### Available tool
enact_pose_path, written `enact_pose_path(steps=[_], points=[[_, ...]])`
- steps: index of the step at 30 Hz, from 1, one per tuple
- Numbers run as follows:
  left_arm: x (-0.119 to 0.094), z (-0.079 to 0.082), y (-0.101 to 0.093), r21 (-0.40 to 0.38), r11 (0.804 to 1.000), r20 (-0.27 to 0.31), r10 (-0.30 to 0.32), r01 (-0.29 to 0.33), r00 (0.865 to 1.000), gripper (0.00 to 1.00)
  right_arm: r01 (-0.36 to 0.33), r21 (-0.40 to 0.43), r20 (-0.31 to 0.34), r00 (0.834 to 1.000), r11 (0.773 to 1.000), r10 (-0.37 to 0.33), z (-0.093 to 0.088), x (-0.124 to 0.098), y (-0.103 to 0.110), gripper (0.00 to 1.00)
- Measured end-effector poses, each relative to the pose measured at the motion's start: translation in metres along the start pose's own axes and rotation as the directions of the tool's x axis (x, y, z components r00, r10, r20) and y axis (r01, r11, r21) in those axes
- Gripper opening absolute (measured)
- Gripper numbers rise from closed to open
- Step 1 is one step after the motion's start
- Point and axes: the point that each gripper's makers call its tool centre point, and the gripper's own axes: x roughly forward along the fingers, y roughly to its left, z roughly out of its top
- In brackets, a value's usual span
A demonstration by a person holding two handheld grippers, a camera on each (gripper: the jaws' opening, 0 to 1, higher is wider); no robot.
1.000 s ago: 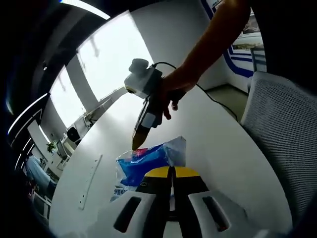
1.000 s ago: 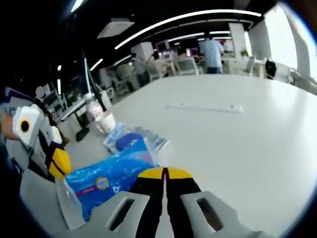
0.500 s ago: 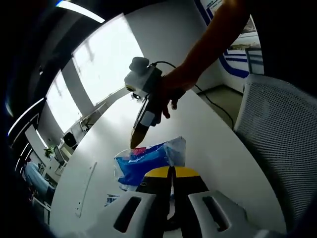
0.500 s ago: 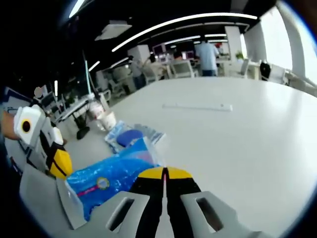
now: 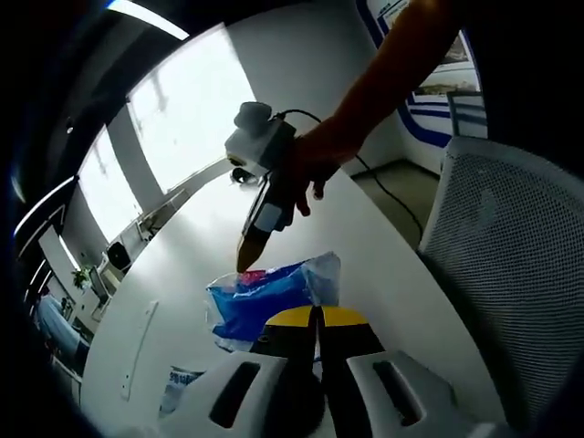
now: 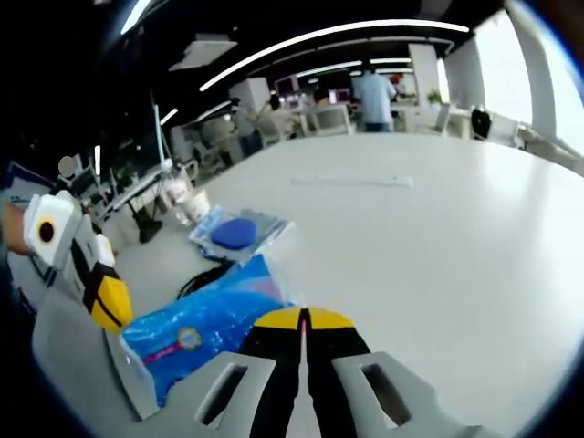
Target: Arrange the tabletop items into an orderly group along one side of the table until the central work area is clear of visible clutter.
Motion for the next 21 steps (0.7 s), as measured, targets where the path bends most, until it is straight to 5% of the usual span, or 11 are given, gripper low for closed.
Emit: enact_pose_path(steps=[21], points=[[0.011, -0.016, -0.024, -0.065, 0.998, -0.027, -0.024, 0.022, 0.999, 0.0, -0.005, -0.012, -0.041, 0.999, 1.0, 0.005, -0.028, 0.001, 0.001, 0.0]])
